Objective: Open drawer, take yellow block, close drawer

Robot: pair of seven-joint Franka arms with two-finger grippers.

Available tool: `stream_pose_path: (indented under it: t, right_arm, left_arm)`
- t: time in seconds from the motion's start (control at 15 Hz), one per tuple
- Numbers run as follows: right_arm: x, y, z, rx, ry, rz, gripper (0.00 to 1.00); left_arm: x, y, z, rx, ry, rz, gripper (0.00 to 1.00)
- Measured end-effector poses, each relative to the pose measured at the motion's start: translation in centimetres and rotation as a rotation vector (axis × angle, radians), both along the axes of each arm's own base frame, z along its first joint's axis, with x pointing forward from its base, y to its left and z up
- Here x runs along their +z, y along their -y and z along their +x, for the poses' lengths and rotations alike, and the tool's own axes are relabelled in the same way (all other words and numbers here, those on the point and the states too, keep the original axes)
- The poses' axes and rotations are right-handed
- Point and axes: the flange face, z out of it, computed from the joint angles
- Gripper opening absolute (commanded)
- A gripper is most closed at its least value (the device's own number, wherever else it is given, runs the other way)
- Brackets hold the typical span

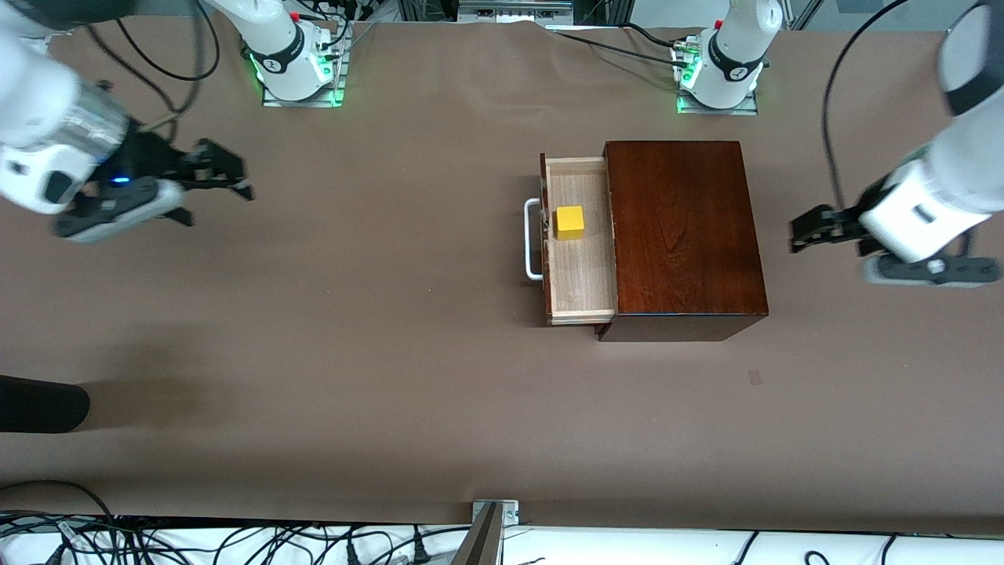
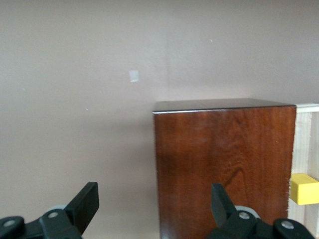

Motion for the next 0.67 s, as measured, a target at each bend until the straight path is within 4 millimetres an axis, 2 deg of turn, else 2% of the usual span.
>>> stream_pose_path:
  t: [0.13, 0.4, 0.67]
  right_arm:
    - [-0.3, -3.5, -1.0, 0.083, -0.004, -0.001, 1.00]
    - [-1.0, -9.4, -3.4, 0.323, -0.009, -0.001, 1.00]
    - [-2.8, -18.8, -6.3, 0.581, 0.066, 0.018, 1.00]
  left_arm:
    - [0.9, -1.7, -1.8, 0.009, 0.033, 0.007, 1.00]
    - [1.4, -0.9, -5.6, -0.007, 0.039, 0.011, 1.00]
    - [1.4, -0.5, -6.1, -0.014, 0.043, 0.011, 1.00]
